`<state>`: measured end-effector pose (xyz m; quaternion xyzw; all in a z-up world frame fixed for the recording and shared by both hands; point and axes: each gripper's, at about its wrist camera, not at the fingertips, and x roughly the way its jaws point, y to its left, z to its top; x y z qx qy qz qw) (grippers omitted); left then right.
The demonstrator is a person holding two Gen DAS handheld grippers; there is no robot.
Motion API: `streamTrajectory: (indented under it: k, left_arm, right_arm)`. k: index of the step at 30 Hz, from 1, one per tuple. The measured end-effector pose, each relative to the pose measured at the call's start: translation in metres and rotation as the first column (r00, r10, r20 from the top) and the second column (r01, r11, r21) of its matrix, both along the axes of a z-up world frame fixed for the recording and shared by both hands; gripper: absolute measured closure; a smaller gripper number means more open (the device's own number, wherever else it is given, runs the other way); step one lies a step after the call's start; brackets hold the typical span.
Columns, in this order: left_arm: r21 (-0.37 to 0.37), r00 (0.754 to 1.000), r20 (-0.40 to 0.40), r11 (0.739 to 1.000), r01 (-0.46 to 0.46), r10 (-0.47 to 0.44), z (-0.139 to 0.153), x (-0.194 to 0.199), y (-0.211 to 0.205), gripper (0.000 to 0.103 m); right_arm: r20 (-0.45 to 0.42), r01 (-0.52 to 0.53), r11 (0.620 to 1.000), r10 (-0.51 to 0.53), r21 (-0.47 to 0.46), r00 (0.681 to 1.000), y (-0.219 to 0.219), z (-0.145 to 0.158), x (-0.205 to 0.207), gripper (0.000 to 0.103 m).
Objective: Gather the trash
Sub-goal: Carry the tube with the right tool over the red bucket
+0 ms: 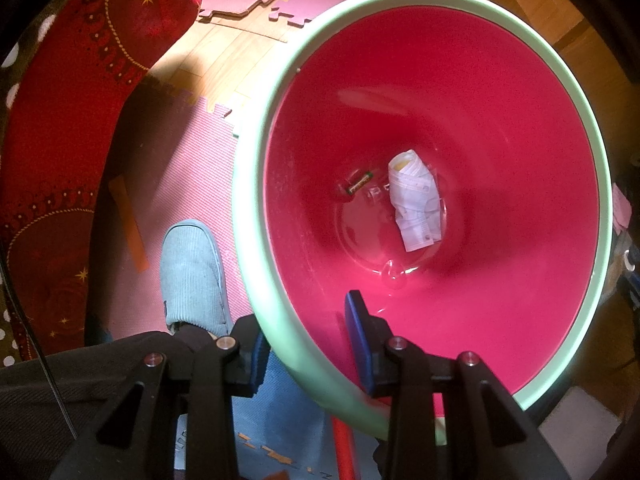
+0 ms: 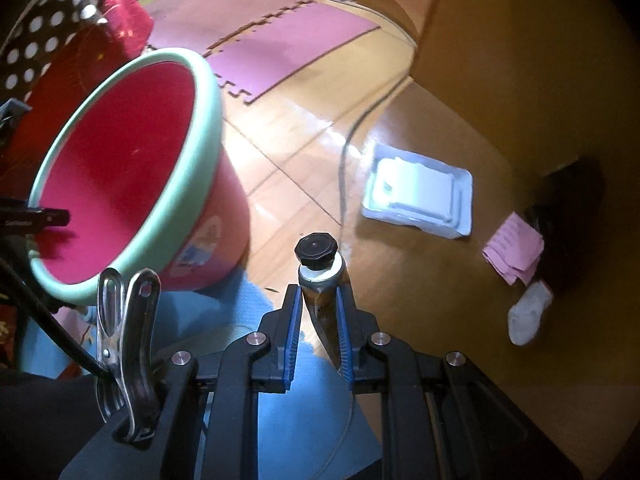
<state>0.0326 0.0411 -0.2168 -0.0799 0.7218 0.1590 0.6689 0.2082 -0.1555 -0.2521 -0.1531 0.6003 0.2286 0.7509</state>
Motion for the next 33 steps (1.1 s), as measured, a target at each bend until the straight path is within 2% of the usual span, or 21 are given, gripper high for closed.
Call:
streamTrajectory:
  k: [11,33]
  left_arm:
    - [-0.001,1.000,-0.001,1.000,0.002,-0.002,0.000,0.000,0.000,0.067]
    - [-0.002,1.000,0.001,1.000,-0.001,0.001,-0.001,0.000,-0.003,0.067]
  right_arm:
    - [0.031,-0.091,0.995,0.090,0.030,0.995,0.031,0.026,-0.011,0.085]
    - [0.083,-0.209,0.976,0.204,0.056,0.975,0.070,0.068,-0.021,0.085]
